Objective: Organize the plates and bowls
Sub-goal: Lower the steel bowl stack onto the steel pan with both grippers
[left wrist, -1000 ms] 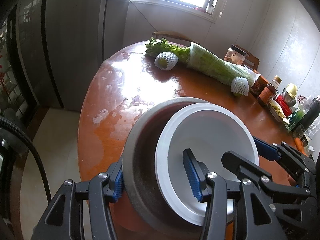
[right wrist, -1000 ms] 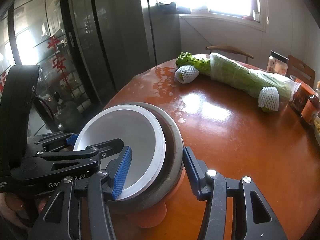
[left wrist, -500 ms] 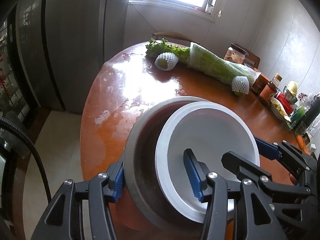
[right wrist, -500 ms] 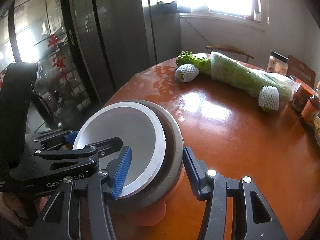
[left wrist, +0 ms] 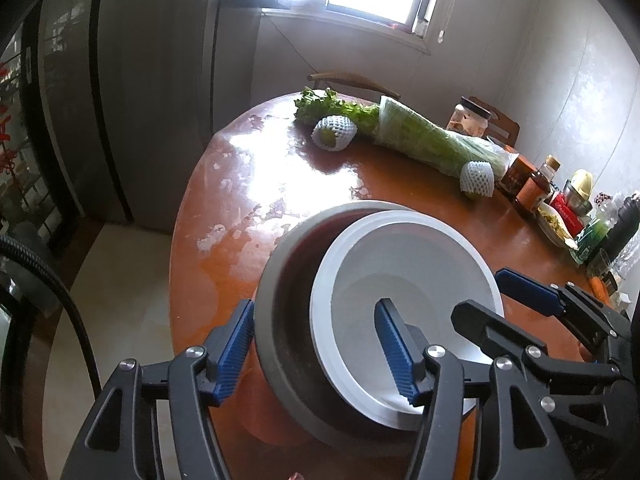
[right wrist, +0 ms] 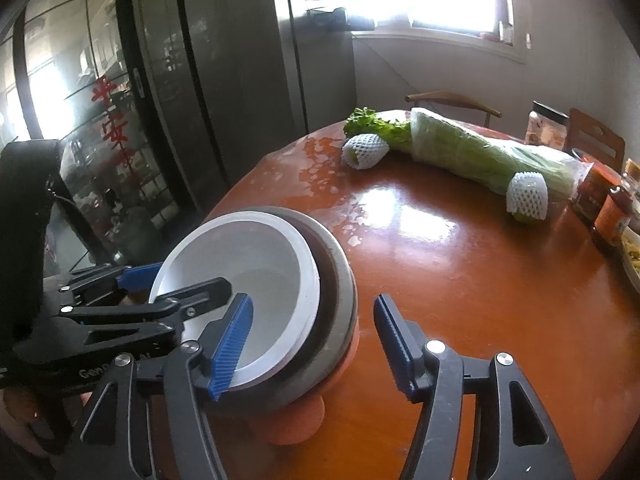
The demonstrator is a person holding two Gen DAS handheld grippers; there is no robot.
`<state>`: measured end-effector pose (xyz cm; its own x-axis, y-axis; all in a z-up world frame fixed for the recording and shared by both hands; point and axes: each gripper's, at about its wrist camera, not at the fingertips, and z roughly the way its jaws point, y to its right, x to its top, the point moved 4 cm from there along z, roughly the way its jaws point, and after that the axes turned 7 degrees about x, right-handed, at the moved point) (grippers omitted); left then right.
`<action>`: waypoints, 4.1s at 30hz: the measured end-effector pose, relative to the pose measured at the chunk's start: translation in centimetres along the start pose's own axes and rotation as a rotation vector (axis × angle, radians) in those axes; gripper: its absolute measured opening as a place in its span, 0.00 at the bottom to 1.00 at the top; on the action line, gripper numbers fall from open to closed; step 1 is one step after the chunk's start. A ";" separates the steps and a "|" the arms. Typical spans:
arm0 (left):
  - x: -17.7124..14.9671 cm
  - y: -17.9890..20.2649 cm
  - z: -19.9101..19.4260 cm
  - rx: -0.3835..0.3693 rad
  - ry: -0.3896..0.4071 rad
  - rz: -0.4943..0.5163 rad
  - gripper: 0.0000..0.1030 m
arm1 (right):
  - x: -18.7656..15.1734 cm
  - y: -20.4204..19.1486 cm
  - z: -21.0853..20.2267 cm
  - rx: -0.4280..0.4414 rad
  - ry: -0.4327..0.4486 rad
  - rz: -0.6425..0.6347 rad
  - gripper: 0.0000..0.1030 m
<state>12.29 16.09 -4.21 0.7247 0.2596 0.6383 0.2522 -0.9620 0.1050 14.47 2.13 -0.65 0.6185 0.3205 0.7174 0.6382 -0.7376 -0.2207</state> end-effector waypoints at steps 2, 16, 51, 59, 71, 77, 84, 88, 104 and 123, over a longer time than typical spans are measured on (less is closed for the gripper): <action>0.0 -0.3 -0.2 0.010 0.005 -0.006 0.60 | 0.0 0.2 -0.1 -0.007 0.002 0.001 0.66; -1.0 -0.4 1.6 0.005 -0.067 -0.006 0.66 | -0.6 0.6 0.4 -0.004 -0.026 0.009 0.71; 0.0 12.6 4.1 -0.068 -0.094 0.159 0.66 | -3.7 10.6 -5.3 -0.088 0.019 0.169 0.72; -0.2 13.9 4.2 -0.079 -0.093 0.164 0.66 | -4.2 11.9 -6.6 -0.103 0.034 0.199 0.72; 0.3 13.4 3.3 -0.038 -0.046 0.162 0.66 | -4.3 11.9 -7.2 -0.110 0.046 0.206 0.72; 0.6 12.4 2.7 -0.039 -0.030 0.146 0.66 | -4.0 11.5 -7.6 -0.121 0.054 0.195 0.72; 0.6 11.8 1.7 -0.042 -0.008 0.140 0.66 | -3.7 10.7 -7.9 -0.130 0.063 0.182 0.72; 0.5 11.5 1.2 -0.044 0.001 0.134 0.67 | -3.5 10.5 -8.2 -0.139 0.071 0.177 0.72; 0.8 10.4 -0.9 -0.062 0.060 0.118 0.68 | -2.9 8.9 -9.0 -0.169 0.092 0.152 0.72; 0.0 9.0 -5.4 -0.030 0.141 0.127 0.72 | -2.6 5.8 -12.4 -0.213 0.170 0.109 0.76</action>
<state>11.10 6.99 0.80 0.6517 0.1238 0.7483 0.1435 -0.9889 0.0386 10.86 -10.31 4.40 0.5811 0.1415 0.8014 0.4500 -0.8764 -0.1716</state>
